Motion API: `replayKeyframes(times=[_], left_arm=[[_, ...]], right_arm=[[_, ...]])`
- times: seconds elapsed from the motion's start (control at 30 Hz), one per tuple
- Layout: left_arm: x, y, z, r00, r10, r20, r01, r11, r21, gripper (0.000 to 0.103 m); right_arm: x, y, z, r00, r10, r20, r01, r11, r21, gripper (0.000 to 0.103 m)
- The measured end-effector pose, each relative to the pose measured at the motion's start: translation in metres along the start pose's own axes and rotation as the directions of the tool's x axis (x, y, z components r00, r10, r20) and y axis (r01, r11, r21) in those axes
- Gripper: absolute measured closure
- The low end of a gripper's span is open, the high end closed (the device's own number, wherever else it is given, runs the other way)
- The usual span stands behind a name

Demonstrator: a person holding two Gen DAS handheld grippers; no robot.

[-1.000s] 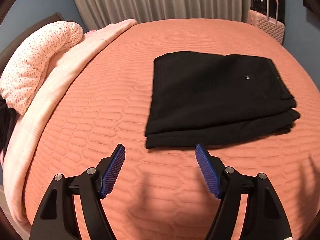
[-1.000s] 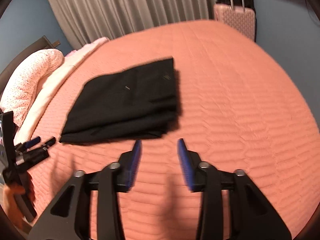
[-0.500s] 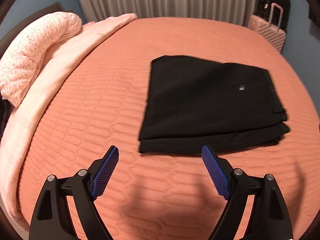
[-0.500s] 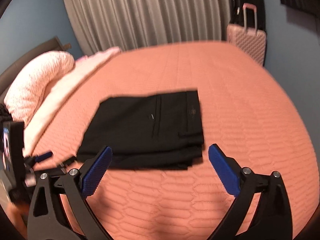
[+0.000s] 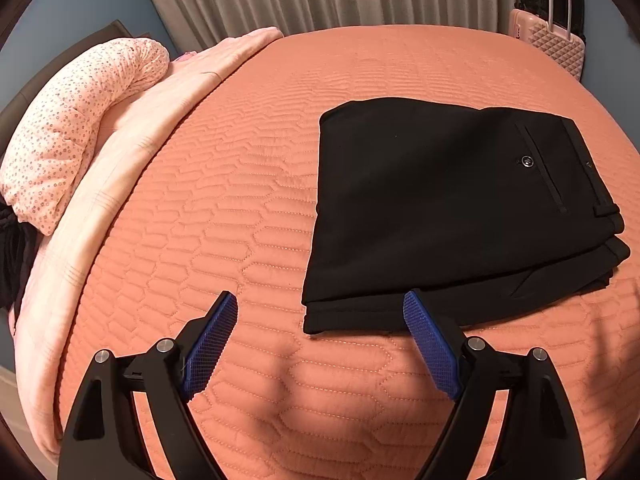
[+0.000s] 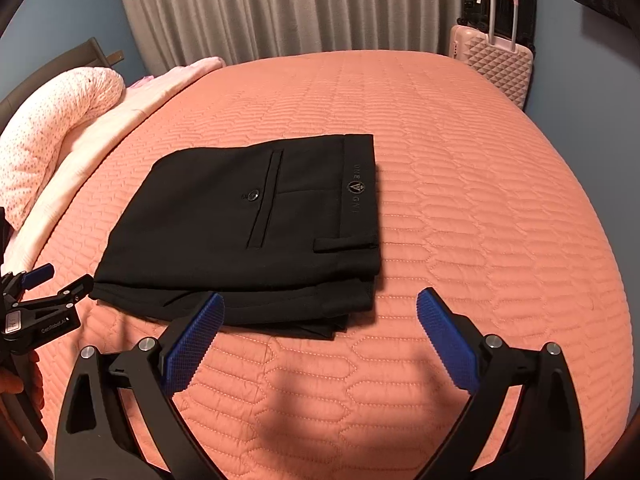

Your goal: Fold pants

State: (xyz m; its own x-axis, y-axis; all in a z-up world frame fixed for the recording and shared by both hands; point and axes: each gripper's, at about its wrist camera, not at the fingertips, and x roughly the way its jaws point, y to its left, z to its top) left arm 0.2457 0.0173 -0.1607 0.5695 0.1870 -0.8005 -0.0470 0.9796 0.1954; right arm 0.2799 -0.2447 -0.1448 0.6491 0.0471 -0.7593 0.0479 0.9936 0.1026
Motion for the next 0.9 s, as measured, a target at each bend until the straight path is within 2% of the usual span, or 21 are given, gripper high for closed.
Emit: replayKeyframes(times=[0.1,0.2,0.27,0.33,0.4,0.5,0.57,0.6,0.63,0.67,0.7,0.73,0.77,0.8,0.83,0.9], left_arm=[[0.006,0.001,0.000,1.000,0.004,-0.008,-0.004,1.000,0.004,0.020],[0.022,0.006,0.002,0.998,-0.043,-0.043,0.042,0.999,-0.020,0.020],[0.042,0.012,0.004,0.988,-0.129,-0.091,0.122,0.990,-0.075,0.020],[0.062,0.018,0.006,0.966,-0.228,-0.123,0.212,0.968,-0.132,0.020],[0.076,0.021,0.009,0.950,-0.275,-0.149,0.250,0.953,-0.169,0.019],[0.085,0.027,0.015,0.945,-0.303,-0.122,0.276,0.941,-0.197,0.016],[0.091,0.028,0.018,0.939,-0.321,-0.123,0.293,0.935,-0.202,0.014],[0.091,0.028,0.019,0.937,-0.327,-0.119,0.300,0.932,-0.202,0.014],[0.092,0.029,0.020,0.934,-0.338,-0.112,0.311,0.928,-0.204,0.014],[0.092,0.029,0.019,0.930,-0.352,-0.106,0.325,0.922,-0.211,0.014],[0.090,0.031,0.020,0.917,-0.387,-0.091,0.359,0.905,-0.230,0.014],[0.085,0.034,0.020,0.887,-0.458,-0.062,0.429,0.866,-0.256,0.014],[0.082,0.036,0.019,0.849,-0.527,-0.032,0.498,0.819,-0.285,0.013],[0.078,0.041,0.018,0.833,-0.553,0.013,0.527,0.787,-0.322,0.013],[0.076,0.045,0.018,0.824,-0.566,0.039,0.543,0.767,-0.341,0.013],[0.083,0.054,0.016,0.791,-0.608,0.061,0.576,0.708,-0.410,0.012]], right_arm=[[0.007,-0.005,0.004,1.000,0.027,-0.014,-0.027,0.999,0.021,0.007],[0.022,-0.017,0.008,0.997,0.060,-0.038,-0.058,0.996,0.062,0.007],[0.037,-0.028,0.011,0.992,0.103,-0.066,-0.095,0.989,0.118,0.007],[0.054,-0.039,0.014,0.983,0.154,-0.099,-0.134,0.973,0.187,0.007],[0.070,-0.046,0.014,0.974,0.183,-0.130,-0.148,0.959,0.243,0.007],[0.092,-0.050,0.011,0.959,0.232,-0.163,-0.177,0.939,0.296,0.007],[0.096,-0.044,0.009,0.960,0.237,-0.146,-0.187,0.937,0.294,0.005],[0.097,-0.039,0.008,0.946,0.293,-0.142,-0.243,0.925,0.293,0.006],[0.100,-0.034,0.007,0.921,0.361,-0.148,-0.303,0.901,0.312,0.006],[0.100,-0.030,0.004,0.921,0.361,-0.147,-0.301,0.898,0.321,0.006],[0.099,-0.025,0.003,0.929,0.339,-0.146,-0.285,0.910,0.301,0.006],[0.100,-0.023,0.002,0.931,0.333,-0.150,-0.282,0.916,0.286,0.006],[0.101,-0.023,0.001,0.930,0.336,-0.147,-0.286,0.916,0.281,0.006],[0.100,-0.025,0.000,0.928,0.347,-0.137,-0.297,0.910,0.290,0.006],[0.099,-0.028,-0.001,0.921,0.368,-0.126,-0.316,0.897,0.308,0.006],[0.100,-0.034,-0.001,0.905,0.410,-0.114,-0.350,0.869,0.349,0.006]])
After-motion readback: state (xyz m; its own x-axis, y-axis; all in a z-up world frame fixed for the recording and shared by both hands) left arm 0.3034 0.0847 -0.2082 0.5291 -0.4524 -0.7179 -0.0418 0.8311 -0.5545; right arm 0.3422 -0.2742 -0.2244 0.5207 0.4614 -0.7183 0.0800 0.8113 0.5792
